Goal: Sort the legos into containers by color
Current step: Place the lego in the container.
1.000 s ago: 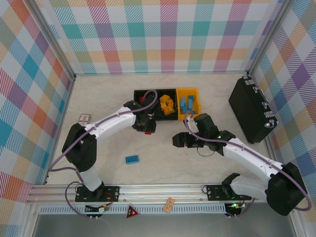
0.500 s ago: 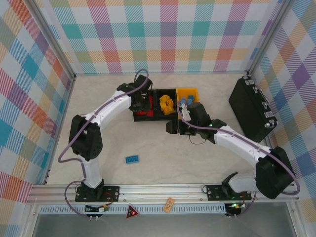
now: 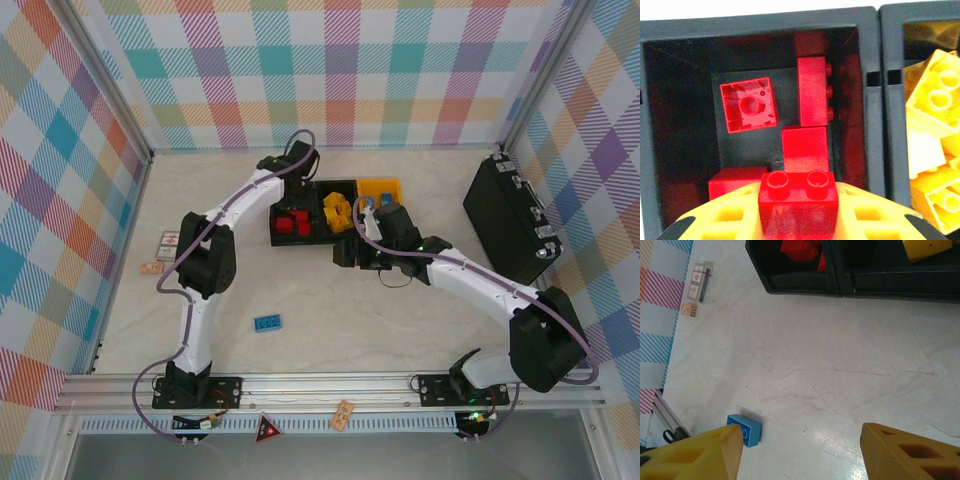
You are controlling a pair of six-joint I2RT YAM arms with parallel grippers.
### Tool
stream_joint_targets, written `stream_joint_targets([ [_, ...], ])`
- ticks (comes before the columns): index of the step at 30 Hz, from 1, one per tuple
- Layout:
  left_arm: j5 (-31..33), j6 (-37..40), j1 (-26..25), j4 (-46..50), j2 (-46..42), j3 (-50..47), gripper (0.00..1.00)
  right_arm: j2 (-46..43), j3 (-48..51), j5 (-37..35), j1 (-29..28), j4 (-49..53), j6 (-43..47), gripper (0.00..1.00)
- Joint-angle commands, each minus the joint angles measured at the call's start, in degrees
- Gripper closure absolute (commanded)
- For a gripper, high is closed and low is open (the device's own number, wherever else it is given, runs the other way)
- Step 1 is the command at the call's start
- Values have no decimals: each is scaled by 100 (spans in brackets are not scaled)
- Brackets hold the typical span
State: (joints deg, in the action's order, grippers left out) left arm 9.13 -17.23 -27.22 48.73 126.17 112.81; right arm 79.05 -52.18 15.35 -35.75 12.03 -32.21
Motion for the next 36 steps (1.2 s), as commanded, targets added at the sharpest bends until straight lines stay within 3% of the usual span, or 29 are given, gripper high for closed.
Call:
stream_joint_targets([
  [1,225,72,29,291,83,225,76,-120,-14,-74,-29,-18,-28,36],
  [16,371,58,-41,301,-207,-40,54,-104,84,-50,-29,-104,-133,36],
  [36,-93,-157,-116,-220,-2077,-2041,52,-194,84,15,-34,63,138,36],
])
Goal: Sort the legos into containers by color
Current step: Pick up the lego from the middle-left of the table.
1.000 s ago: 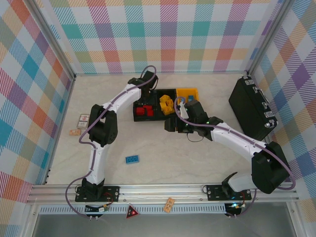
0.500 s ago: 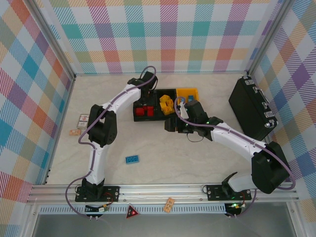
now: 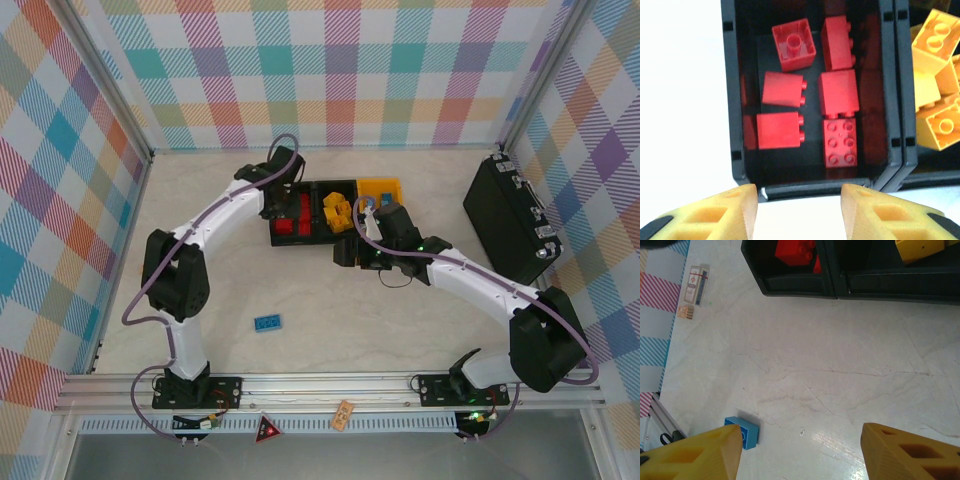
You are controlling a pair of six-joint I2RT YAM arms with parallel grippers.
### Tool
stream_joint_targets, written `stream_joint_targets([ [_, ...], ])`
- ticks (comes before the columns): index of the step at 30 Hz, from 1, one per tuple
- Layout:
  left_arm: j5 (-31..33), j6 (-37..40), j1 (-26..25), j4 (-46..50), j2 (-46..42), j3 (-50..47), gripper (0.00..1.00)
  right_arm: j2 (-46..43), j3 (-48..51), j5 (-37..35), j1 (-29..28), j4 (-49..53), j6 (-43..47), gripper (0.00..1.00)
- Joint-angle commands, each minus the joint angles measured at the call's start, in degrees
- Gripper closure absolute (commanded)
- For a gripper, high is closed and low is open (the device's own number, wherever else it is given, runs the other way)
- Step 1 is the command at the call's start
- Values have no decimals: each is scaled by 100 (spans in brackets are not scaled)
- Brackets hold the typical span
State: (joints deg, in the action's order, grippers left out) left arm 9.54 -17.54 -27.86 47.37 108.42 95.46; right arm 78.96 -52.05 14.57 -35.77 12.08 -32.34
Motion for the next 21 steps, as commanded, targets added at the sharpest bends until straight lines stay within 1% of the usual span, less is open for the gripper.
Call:
stream_joint_targets([
  [1,-148,-165,-53,-105,-419,-455,50,-209,81,124,-28,74,198,35],
  [7,-312,-420,-62,-176,-1130,-1385,46,-375,168,345,-38,171,453,34],
  [11,-446,-716,-71,-252,-1583,-2075,44,-468,332,528,-35,28,483,33],
  [13,-551,-875,-77,-289,-1806,-2436,41,-476,434,657,-53,-63,518,32],
  [15,-638,-1060,-105,-303,-1962,-2757,35,-451,497,731,-105,-74,578,32],
  [17,-765,-1199,-123,-317,-2064,-3073,30,-444,552,712,-188,-76,629,32],
  [21,-944,-1519,-256,-299,-2123,-3648,24,-383,672,666,-280,-102,604,32],
])
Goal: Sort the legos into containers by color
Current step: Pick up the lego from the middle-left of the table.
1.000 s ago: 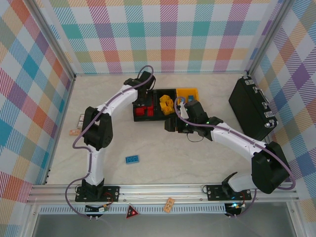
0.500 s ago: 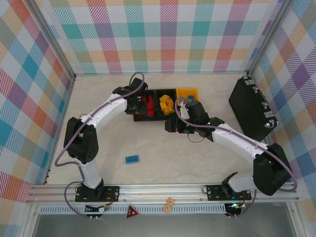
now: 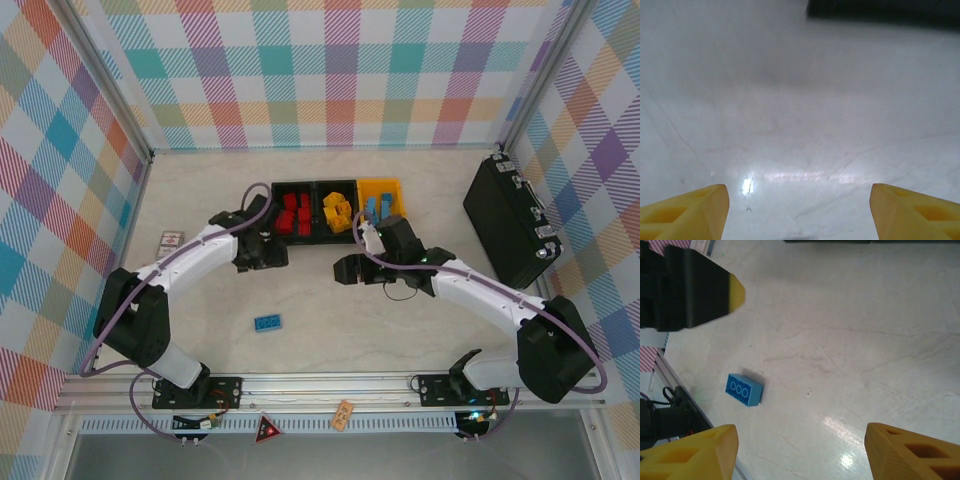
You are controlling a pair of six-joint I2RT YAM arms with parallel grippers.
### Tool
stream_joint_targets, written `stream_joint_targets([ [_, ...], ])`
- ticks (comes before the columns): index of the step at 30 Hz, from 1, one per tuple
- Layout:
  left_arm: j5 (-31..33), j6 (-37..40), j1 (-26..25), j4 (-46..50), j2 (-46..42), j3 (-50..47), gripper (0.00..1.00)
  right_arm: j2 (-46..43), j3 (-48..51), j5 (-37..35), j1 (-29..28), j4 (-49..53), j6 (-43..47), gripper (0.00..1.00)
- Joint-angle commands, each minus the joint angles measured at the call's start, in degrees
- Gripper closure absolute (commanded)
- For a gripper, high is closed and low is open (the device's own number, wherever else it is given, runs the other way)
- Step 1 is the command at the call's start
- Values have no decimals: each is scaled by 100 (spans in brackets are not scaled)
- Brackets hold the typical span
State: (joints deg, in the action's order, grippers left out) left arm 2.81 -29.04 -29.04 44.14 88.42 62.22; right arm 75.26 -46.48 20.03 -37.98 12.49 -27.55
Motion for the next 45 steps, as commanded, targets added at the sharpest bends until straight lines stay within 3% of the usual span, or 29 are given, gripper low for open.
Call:
stream_joint_targets([
  [1,-312,-434,-190,31,-117,-430,22,7,140,115,-68,-171,111,32],
  [6,-269,-867,-545,66,-73,-856,19,101,235,150,-121,-334,14,32],
  [8,-190,-1014,-656,105,-117,-936,9,153,223,157,-140,-370,12,32],
  [12,-261,-1228,-820,97,-201,-1139,9,227,193,168,-174,-385,12,32],
  [26,-244,-1471,-1189,296,-186,-1385,19,358,224,150,-193,-506,-49,33],
  [29,-202,-1525,-1252,314,-157,-1388,24,340,257,125,-193,-514,-55,33],
  [33,-99,-1470,-1280,435,-176,-1289,37,322,312,91,-188,-538,-78,33],
  [38,-26,-1419,-1285,517,-176,-1125,43,270,356,46,-193,-555,-92,33],
  [45,-118,-1397,-1373,530,-55,-1160,24,164,455,-26,-193,-563,-118,33],
])
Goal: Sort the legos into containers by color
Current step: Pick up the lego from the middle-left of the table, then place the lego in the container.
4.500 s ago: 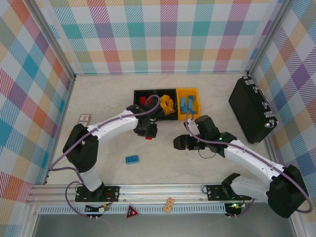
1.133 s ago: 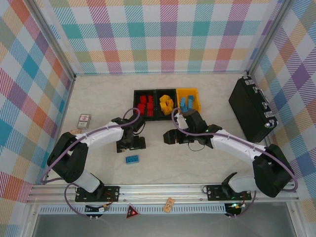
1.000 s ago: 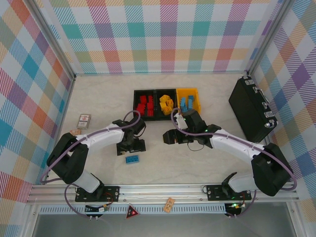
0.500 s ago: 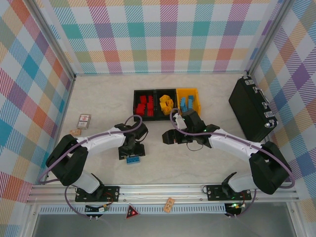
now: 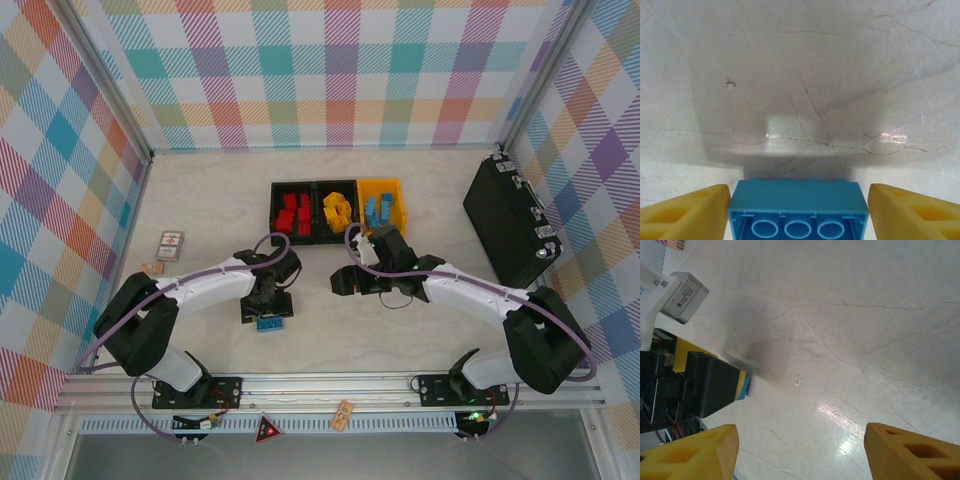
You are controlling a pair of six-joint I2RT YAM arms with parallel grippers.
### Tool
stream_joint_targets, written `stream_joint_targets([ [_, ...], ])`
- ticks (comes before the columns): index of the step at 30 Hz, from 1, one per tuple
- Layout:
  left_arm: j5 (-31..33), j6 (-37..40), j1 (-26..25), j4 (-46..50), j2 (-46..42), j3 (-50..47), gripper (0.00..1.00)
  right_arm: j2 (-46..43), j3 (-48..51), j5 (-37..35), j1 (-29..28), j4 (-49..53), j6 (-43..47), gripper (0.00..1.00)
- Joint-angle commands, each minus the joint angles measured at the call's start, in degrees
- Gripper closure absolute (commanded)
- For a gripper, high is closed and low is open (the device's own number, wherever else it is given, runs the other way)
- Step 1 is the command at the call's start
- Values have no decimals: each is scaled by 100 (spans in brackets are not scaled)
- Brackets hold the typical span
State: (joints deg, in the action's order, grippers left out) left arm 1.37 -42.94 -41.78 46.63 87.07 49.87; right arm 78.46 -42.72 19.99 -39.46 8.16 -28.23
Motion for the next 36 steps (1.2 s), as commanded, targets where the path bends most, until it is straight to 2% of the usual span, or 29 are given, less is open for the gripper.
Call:
stream_joint_targets([
  [1,26,-21,-115,277,94,59,24,-151,97,-26,-44,-139,-51,33],
  [6,10,-133,-181,206,82,-54,25,-146,98,-12,-48,-176,-76,33],
  [8,-4,-140,-202,174,74,-84,30,-162,101,-17,-46,-177,-76,33],
  [10,11,-145,-212,154,54,-89,42,-176,94,-29,-44,-170,-75,33],
  [11,13,-138,-210,153,35,-75,44,-183,89,-43,-40,-162,-77,33],
  [20,273,-33,-215,32,19,641,49,-586,116,-338,24,234,-110,33],
  [26,269,264,-211,-40,528,1561,49,-1030,219,-445,420,603,-280,33],
  [32,224,572,-213,-91,1155,2621,50,-1713,296,-865,1011,1196,-431,33],
  [36,-2,733,-209,-248,1676,3388,50,-2124,335,-868,1462,1417,-491,32],
])
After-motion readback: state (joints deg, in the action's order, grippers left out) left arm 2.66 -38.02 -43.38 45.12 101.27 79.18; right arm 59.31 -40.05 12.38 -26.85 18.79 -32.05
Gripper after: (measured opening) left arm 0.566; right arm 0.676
